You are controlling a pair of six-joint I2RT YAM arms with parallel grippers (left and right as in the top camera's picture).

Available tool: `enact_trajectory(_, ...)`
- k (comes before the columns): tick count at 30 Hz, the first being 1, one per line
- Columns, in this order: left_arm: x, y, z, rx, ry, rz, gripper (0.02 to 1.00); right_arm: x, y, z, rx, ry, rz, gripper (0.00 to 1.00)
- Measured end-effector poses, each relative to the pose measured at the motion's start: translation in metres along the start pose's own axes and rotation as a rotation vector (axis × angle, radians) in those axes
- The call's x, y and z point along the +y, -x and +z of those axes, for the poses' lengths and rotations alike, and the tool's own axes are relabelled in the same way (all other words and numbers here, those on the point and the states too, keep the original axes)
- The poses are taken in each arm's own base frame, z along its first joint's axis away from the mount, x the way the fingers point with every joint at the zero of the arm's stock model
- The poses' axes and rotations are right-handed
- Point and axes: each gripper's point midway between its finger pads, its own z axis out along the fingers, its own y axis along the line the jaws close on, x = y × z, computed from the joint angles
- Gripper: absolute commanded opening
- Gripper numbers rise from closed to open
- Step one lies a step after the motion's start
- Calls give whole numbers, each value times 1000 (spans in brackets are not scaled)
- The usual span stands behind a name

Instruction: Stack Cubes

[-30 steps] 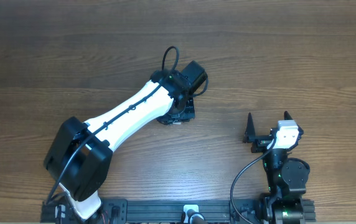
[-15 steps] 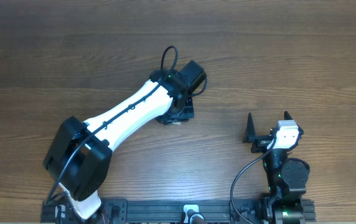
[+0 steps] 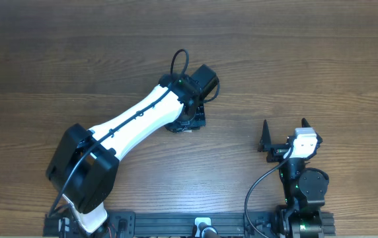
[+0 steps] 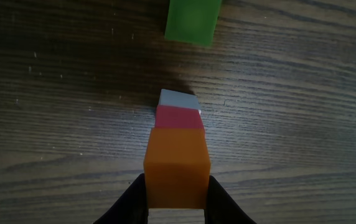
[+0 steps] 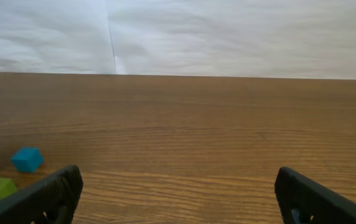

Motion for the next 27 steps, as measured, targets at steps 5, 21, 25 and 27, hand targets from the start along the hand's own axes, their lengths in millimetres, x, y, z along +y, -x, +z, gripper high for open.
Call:
enact_trajectory(5,0,0,0,0,0,0,80,0,0,0,0,0,0,993)
enact_trajectory(21,0,0,0,-1,0,0,178,0,0,0,0,0,0,993)
enact_trajectory(25,0,0,0,-1,0,0,187,0,0,0,0,0,0,993)
enact_trajectory(27,0,0,0,-1,0,0,207,0,0,0,0,0,0,991)
